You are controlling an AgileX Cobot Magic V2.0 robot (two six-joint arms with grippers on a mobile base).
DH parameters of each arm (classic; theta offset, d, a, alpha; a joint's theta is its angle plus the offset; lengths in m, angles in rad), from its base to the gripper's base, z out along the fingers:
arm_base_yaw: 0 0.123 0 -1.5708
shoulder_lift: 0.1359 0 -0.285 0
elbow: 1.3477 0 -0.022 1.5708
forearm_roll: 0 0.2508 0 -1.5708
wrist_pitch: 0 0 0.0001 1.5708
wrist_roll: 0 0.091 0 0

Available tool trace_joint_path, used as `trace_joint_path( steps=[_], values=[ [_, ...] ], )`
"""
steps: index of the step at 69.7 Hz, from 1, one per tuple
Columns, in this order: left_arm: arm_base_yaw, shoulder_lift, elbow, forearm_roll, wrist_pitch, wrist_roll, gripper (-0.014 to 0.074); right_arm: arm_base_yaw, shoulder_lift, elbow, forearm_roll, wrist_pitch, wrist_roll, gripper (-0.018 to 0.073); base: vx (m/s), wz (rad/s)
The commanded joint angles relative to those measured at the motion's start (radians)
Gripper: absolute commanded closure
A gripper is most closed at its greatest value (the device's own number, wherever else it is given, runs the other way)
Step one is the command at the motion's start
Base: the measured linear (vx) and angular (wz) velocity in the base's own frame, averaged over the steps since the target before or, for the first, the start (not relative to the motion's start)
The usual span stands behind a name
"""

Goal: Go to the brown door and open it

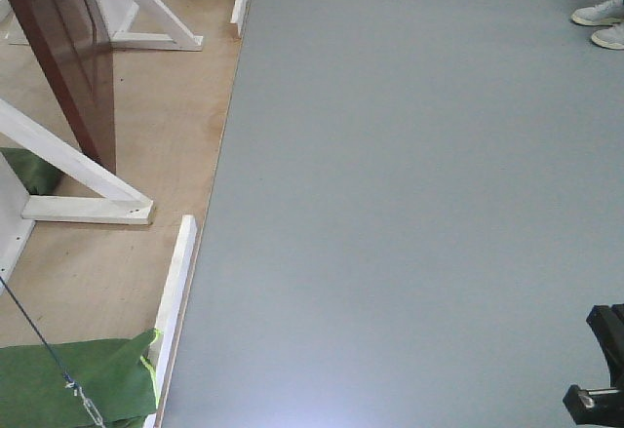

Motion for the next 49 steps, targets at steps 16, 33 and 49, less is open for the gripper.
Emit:
trace_joint_path(
  steps=[16,33,49],
  values=[
    [-0.001,-0.026,0.017,0.001,-0.077,-0.01,0.058,0.003,-0.016,0.002,-0.004,-0.08,-0.012,0.0559,0.0,0.0],
    [-0.001,-0.026,0.017,0.001,-0.077,-0.01,0.058,0.003,-0.016,0.002,-0.004,-0.081,-0.012,0.0559,0.0,0.0],
    [-0.001,-0.026,0.017,0.001,-0.077,-0.01,0.058,0.003,-0.016,0.002,-0.004,-0.08,-0.012,0.0559,0.01,-0.03]
  ],
)
